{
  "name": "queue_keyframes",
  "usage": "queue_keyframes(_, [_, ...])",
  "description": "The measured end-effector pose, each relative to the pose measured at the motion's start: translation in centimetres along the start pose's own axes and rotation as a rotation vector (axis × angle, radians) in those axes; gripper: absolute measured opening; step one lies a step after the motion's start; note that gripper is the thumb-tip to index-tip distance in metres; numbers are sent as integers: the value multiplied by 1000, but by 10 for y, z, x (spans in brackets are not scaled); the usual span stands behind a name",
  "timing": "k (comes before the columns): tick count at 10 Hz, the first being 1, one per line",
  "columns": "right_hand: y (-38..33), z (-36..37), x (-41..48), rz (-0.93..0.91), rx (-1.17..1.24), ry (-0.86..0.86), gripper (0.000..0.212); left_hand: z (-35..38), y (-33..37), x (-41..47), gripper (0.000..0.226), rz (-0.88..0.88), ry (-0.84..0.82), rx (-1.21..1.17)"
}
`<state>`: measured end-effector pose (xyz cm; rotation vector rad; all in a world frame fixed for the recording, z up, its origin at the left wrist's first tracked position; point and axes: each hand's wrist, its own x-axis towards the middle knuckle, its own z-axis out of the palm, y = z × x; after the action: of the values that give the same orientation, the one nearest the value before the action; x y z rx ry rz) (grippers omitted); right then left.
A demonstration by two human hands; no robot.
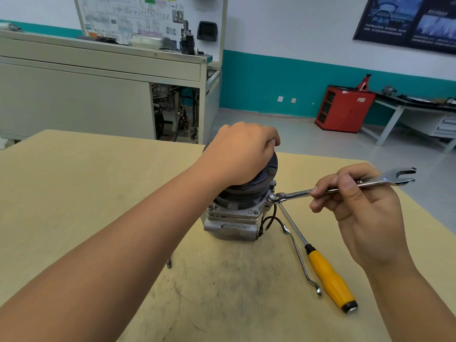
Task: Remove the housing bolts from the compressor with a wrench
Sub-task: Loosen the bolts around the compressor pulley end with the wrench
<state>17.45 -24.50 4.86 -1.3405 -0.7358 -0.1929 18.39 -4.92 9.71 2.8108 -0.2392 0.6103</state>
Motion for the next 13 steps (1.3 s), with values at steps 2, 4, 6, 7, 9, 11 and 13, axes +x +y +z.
queue_keyframes(2, [8,-3,-2,80,93,82,21,0,0,0,33,0,0,-2])
queue_keyframes(4, [2,1,13,132,-79,57,20,0,1,-1,33,-6,6,-5])
queue_keyframes(6, [-13,11,32,166,-272,2,22,0,1,-1,33,-6,9,-9])
queue_keyframes(7, [-18,17,36,152,-345,-13,20,0,1,-1,33,-7,10,0])
queue_keyframes(9, [-29,26,43,78,-527,-102,22,0,1,0,33,-4,13,12])
queue_keyframes(11, [-31,33,41,63,-549,-211,22,1,0,0,32,7,35,18])
queue_keyframes(13, [-33,35,33,-62,-479,-180,25,0,0,-1,31,18,41,11])
